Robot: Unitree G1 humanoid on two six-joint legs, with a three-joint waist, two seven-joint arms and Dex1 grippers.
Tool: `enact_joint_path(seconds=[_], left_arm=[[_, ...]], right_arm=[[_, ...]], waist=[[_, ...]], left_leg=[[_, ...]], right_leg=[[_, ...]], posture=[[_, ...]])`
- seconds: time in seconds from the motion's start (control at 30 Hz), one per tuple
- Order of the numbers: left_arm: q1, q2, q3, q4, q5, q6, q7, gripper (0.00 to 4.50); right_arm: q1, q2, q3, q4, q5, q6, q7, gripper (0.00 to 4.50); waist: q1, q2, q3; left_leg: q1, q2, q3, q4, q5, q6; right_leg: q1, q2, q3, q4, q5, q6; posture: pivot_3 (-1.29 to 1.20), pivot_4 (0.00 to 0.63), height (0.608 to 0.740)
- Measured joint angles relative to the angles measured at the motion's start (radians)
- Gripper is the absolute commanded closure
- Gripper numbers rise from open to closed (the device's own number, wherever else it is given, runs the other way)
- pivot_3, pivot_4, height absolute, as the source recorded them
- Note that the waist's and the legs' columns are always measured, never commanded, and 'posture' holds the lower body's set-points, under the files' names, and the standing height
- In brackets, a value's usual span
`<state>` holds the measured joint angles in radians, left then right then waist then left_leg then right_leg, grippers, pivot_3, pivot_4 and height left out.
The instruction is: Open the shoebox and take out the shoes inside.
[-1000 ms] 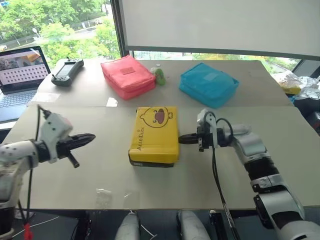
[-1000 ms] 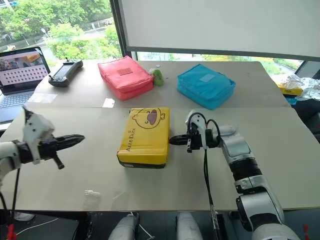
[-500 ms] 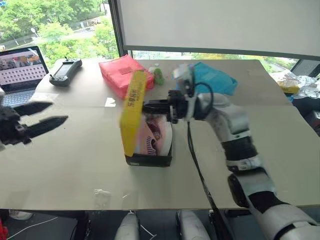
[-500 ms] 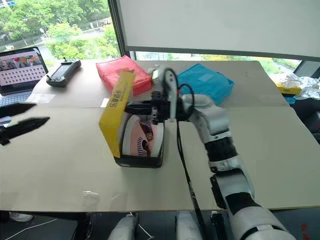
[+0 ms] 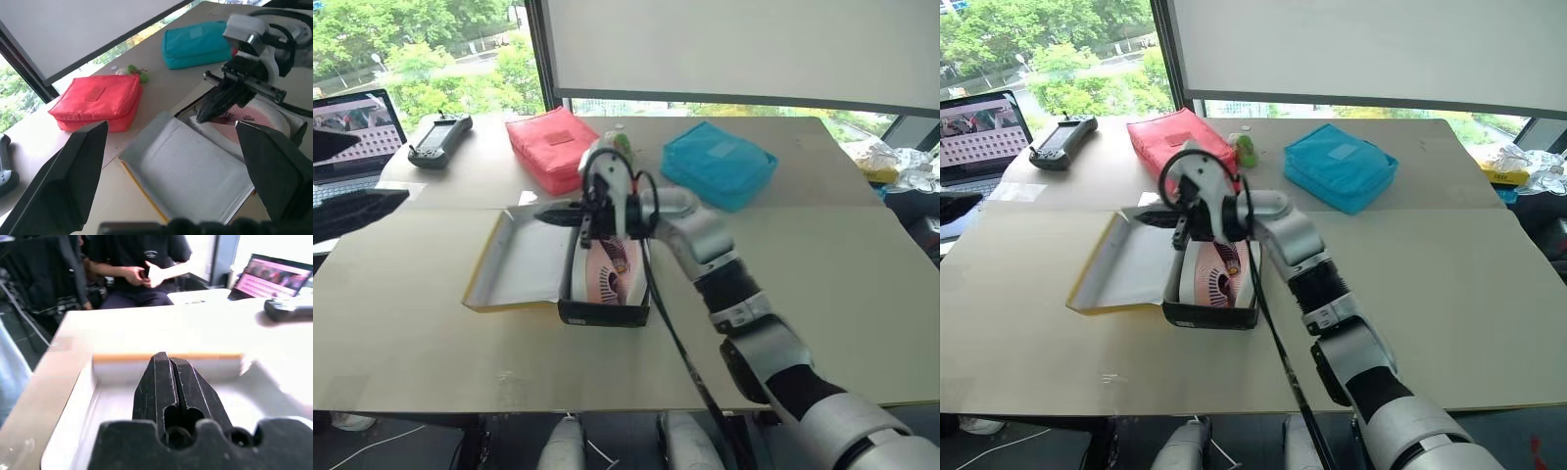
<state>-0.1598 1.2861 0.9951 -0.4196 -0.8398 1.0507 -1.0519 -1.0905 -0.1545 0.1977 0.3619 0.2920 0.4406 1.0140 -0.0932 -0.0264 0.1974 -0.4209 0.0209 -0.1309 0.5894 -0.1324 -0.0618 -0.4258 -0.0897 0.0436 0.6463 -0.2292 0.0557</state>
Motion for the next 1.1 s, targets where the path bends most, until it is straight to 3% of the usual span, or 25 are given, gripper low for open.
enact_joint_path(seconds=[0.03,0.17,0.23,0.33,0.5,0.67,0.8,0.97,1.1], left_arm=[[0.021,-0.014,-0.013,-0.011,0.009,-0.010,0.000,0.05],[0.174,-0.078,-0.155,-0.044,0.124,-0.122,-0.011,0.00],[0.193,-0.091,-0.224,-0.032,0.177,-0.188,-0.011,0.00],[0.164,-0.092,-0.295,0.006,0.216,-0.269,-0.010,0.00],[0.120,-0.096,-0.399,0.058,0.265,-0.356,-0.008,0.00],[0.120,-0.117,-0.423,0.068,0.282,-0.369,-0.001,0.00],[0.138,-0.133,-0.408,0.051,0.286,-0.369,0.002,0.00],[0.163,-0.146,-0.379,0.028,0.287,-0.355,0.012,0.00],[0.173,-0.162,-0.366,-0.012,0.285,-0.341,0.028,0.00]], right_arm=[[0.000,-0.029,-0.006,-0.018,0.006,0.016,0.018,4.50],[0.009,-0.196,0.017,-0.162,0.009,0.068,0.154,3.40],[0.026,-0.245,0.037,-0.227,0.016,0.108,0.206,2.61],[0.066,-0.259,0.100,-0.282,0.025,0.196,0.227,1.69],[0.087,-0.178,0.147,-0.229,0.023,0.368,0.131,0.02],[-0.059,-0.171,0.229,-0.135,0.007,0.673,0.074,0.02],[-0.149,-0.127,0.223,-0.013,0.046,0.850,0.071,0.02],[-0.192,-0.078,0.228,0.107,0.034,0.859,0.037,0.02],[-0.193,-0.028,0.266,0.193,-0.028,0.738,0.003,0.02]], waist=[[-0.001,0.000,0.000],[-0.003,0.001,0.001],[-0.005,0.001,0.000],[-0.004,0.001,0.000],[-0.003,0.001,0.000],[-0.002,0.001,0.000],[-0.004,0.001,0.000],[-0.004,0.001,0.000],[-0.004,0.001,0.000]], left_leg=[[0.000,0.000,0.000,0.000,0.000,0.000],[-0.001,0.001,0.001,-0.001,0.000,0.000],[-0.001,0.002,0.001,0.000,0.000,0.000],[0.000,0.003,0.001,0.000,0.000,0.000],[-0.001,0.004,0.002,0.001,0.000,0.000],[-0.003,0.004,0.002,0.000,0.000,0.000],[-0.004,0.005,0.002,0.000,0.000,0.000],[-0.004,0.006,0.002,0.000,0.000,0.000],[-0.004,0.008,0.003,0.001,0.000,0.000]], right_leg=[[0.000,0.000,0.000,0.000,0.000,0.000],[-0.002,0.001,0.000,0.000,0.000,-0.001],[-0.002,0.002,0.000,0.000,0.000,-0.002],[-0.002,0.003,0.000,0.001,0.000,-0.003],[-0.003,0.003,0.001,0.001,0.001,-0.004],[-0.007,0.003,0.001,0.001,0.001,-0.004],[-0.008,0.004,0.001,0.002,0.002,-0.004],[-0.008,0.005,0.001,0.002,0.002,-0.004],[-0.008,0.007,0.001,0.002,0.002,-0.005]], posture=[[0.00,0.150,0.737],[0.00,0.150,0.737],[0.00,0.150,0.737],[0.00,0.150,0.737],[0.00,0.150,0.737],[0.00,0.150,0.737],[0.00,0.150,0.737],[0.00,0.150,0.737],[0.00,0.150,0.737]])
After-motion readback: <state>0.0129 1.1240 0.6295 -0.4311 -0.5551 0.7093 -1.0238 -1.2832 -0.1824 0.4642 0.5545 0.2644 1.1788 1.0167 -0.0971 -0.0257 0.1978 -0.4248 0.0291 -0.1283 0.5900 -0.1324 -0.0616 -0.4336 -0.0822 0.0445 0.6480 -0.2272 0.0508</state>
